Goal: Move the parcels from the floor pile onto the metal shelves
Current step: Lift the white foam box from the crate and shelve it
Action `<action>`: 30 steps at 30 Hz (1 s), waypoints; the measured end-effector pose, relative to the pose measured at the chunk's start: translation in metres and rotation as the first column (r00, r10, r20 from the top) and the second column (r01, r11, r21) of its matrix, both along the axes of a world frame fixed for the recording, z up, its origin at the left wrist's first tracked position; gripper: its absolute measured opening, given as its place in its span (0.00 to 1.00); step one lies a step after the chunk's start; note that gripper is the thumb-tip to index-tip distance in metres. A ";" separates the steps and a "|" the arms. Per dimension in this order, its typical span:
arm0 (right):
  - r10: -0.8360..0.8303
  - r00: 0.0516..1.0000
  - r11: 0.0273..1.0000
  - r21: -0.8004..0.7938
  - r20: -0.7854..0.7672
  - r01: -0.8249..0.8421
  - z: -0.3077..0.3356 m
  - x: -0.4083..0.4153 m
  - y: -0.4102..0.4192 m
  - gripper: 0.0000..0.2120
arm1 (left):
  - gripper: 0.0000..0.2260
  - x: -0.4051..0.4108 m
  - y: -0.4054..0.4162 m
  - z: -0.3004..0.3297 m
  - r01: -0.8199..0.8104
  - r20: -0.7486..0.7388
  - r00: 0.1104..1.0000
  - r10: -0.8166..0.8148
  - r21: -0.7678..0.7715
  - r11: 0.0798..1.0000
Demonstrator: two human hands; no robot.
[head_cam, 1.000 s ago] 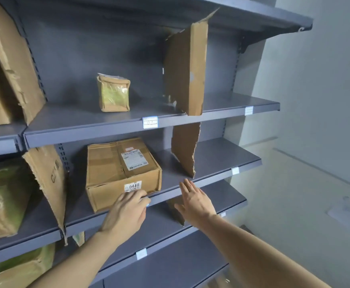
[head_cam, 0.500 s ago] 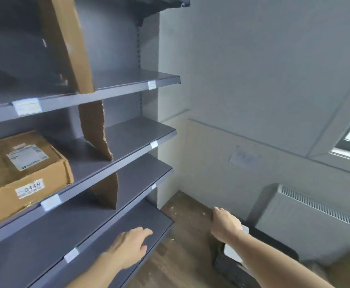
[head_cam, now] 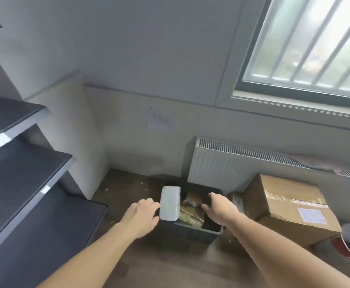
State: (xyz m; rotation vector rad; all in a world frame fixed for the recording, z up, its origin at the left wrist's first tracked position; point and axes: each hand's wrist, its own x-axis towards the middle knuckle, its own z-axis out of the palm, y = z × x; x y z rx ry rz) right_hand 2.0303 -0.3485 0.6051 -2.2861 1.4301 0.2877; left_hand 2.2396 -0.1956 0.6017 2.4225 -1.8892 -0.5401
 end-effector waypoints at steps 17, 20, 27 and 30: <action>-0.097 0.994 0.977 0.186 -0.040 0.103 -0.103 0.000 -0.173 0.29 | 0.19 0.014 -0.228 -0.108 0.102 -0.052 0.994 -0.093 0.211 0.972; -0.098 0.995 0.974 0.202 -0.023 0.101 -0.141 0.026 -0.197 0.29 | 0.19 0.037 -0.268 -0.153 0.112 -0.046 0.994 -0.104 0.245 0.963; -0.115 0.993 0.947 0.302 0.013 0.106 -0.309 0.084 -0.245 0.27 | 0.18 0.076 -0.357 -0.311 0.041 -0.050 0.998 -0.027 0.316 0.948; -0.083 0.996 0.926 0.372 0.015 0.072 -0.373 0.096 -0.251 0.27 | 0.21 0.084 -0.374 -0.372 0.007 -0.006 1.000 -0.005 0.352 0.936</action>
